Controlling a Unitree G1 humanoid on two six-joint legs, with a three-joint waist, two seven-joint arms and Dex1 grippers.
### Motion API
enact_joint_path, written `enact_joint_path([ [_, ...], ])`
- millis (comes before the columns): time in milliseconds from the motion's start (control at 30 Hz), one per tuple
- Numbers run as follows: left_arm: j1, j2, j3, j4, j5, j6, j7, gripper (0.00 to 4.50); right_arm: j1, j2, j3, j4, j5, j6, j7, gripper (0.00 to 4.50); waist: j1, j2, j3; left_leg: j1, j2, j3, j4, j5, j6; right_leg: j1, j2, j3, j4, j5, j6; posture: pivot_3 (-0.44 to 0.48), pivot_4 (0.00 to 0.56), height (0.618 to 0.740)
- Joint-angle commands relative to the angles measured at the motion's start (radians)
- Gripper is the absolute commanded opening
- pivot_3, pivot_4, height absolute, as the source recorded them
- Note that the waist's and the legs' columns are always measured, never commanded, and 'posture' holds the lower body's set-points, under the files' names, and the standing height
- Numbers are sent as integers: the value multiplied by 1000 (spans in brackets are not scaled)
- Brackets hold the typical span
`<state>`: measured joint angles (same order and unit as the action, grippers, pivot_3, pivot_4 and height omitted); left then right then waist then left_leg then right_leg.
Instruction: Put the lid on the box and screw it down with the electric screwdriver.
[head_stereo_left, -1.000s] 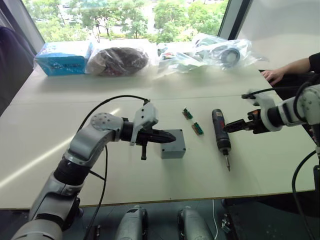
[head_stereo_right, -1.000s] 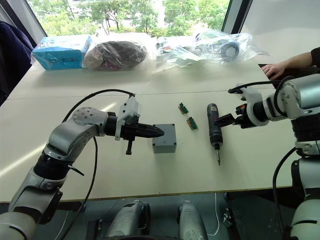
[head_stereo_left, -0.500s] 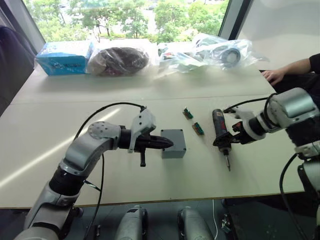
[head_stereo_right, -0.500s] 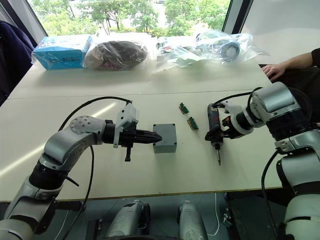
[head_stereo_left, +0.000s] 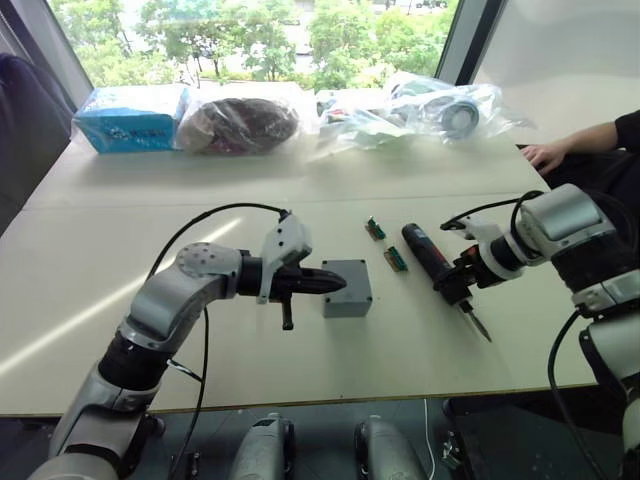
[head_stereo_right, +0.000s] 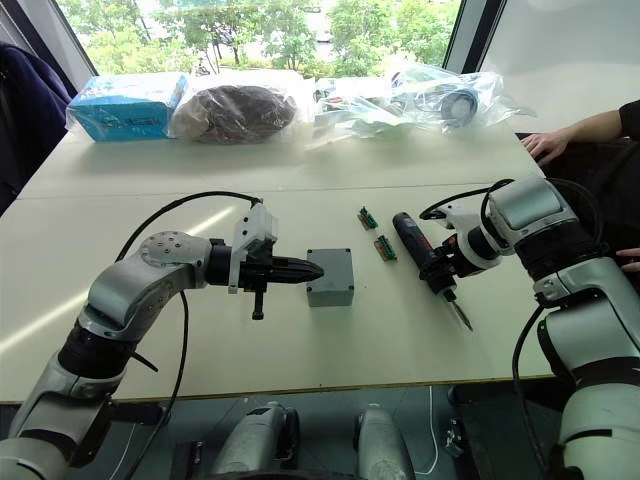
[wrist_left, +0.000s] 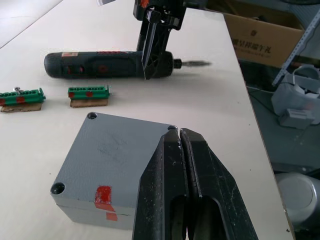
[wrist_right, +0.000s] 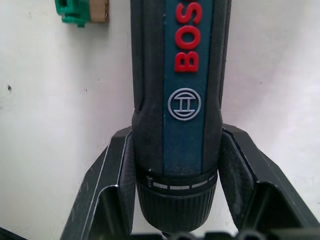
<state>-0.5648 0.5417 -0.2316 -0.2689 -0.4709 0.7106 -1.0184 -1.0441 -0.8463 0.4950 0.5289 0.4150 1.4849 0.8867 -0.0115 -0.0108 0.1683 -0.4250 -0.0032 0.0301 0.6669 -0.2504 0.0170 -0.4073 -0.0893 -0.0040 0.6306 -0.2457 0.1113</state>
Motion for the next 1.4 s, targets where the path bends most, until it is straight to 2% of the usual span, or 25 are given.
enact_joint_path([
  [33,-25,2,26,17,-8,-23,-9,0,-19,8,-107,91,-51,-35,-67,1753,1,0,0,0,0,0,0,0,0,0,0,0,0,0,0,0,150,740],
  [133,-46,5,31,64,-3,-33,-27,0,-57,4,-242,108,-60,-90,-128,1753,3,1,1,0,0,0,0,0,0,0,-1,0,0,0,0,0,150,740],
  [233,-68,14,27,116,12,-53,-49,0,-60,10,-424,6,17,-112,-126,1753,2,6,4,-4,-1,1,0,0,0,-4,-1,0,0,1,0,0,150,740],
  [367,-103,22,19,168,20,-67,-83,0,43,146,-790,-331,134,-264,-253,1753,-7,7,5,-4,-1,3,-3,0,0,-7,1,1,1,1,1,0,150,740],
  [467,-126,23,5,201,34,-76,-106,0,137,289,-929,-586,206,-374,-331,1753,-1,7,5,-5,1,2,-5,0,0,-10,4,2,2,0,0,0,150,740],
  [533,-137,23,-3,215,41,-78,-123,0,199,382,-964,-731,250,-418,-381,1753,2,7,5,-5,3,1,-5,0,0,-9,5,1,3,0,0,0,150,740],
  [600,-146,25,-5,222,46,-76,-134,0,253,460,-961,-833,282,-462,-417,1753,3,7,5,-5,3,1,-4,0,0,-8,4,1,3,0,0,0,150,740],
  [700,-161,20,-16,239,66,-79,-134,0,375,523,-881,-965,278,-582,-390,1753,3,7,5,-5,1,1,-3,0,0,-7,1,1,3,0,1,0,150,740],
  [900,-173,-16,-79,264,134,-112,-120,0,573,622,-707,-1003,156,-828,-408,1753,1,7,5,-4,0,1,-2,0,0,-6,1,1,2,0,1,0,150,740],
  [1133,-163,-38,-132,290,212,-161,-113,0,665,640,-567,-963,27,-1009,-412,1753,-1,7,5,-3,0,1,-2,0,0,-6,2,1,2,0,1,0,150,740],
  [1400,-126,-36,-154,292,250,-171,-111,0,728,616,-543,-968,1,-1061,-415,1753,1,7,5,-1,0,1,-2,0,0,-4,2,1,2,0,1,0,150,740],
])
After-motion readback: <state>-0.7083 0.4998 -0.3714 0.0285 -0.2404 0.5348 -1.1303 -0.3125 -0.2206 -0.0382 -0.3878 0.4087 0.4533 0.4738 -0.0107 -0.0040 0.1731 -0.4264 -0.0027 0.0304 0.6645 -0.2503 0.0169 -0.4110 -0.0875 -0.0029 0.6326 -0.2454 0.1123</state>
